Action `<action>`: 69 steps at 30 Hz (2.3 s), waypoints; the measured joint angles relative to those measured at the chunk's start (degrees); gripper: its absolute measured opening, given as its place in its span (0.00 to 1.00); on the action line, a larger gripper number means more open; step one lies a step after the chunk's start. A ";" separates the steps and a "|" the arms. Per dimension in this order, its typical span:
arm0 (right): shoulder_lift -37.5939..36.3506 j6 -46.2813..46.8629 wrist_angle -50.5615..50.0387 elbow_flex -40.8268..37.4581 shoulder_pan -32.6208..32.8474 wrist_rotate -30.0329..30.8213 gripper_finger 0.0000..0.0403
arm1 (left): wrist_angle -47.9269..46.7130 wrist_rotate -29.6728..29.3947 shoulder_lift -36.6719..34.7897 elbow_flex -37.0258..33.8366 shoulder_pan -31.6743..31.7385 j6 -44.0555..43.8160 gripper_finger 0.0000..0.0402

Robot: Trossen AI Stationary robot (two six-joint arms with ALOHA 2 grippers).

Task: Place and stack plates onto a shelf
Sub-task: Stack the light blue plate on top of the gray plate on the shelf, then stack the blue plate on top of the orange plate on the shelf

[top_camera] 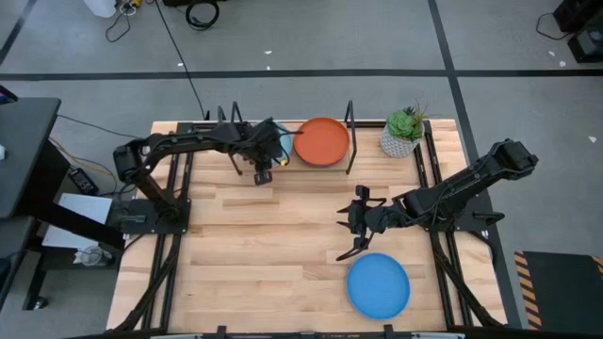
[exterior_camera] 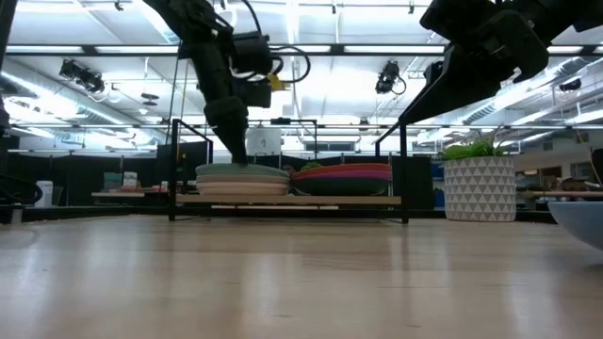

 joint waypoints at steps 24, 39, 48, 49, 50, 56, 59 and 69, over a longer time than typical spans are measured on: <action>-0.02 -2.68 0.39 0.00 0.24 0.09 0.37 | -6.23 -32.84 0.83 0.00 -10.57 -4.35 0.29; -0.11 -0.75 -1.63 0.00 0.28 -4.82 0.37 | 1.94 -2.68 -6.38 0.07 -19.22 -9.20 0.28; 0.07 1.55 -2.87 -2.67 1.72 -8.92 0.37 | 14.45 4.07 2.89 -0.02 -26.69 -7.19 0.28; 0.07 2.25 -3.19 -2.91 1.76 -10.08 0.37 | 16.49 4.03 3.23 -0.02 -27.45 -5.90 0.28; 0.07 3.21 -3.83 -2.93 1.77 -11.27 0.37 | 18.96 4.02 3.49 -0.01 -28.08 -4.50 0.28; 0.29 10.38 -13.34 -0.42 3.25 -18.65 0.35 | 27.09 2.59 3.62 -1.20 -28.91 1.55 0.28; 1.84 12.55 -17.12 0.17 4.89 -20.24 0.34 | 35.22 2.41 3.68 -5.91 -28.69 2.91 0.28; 11.61 14.25 -17.31 2.74 6.35 -26.89 0.34 | 44.59 0.53 1.52 -17.72 -28.36 -0.43 0.28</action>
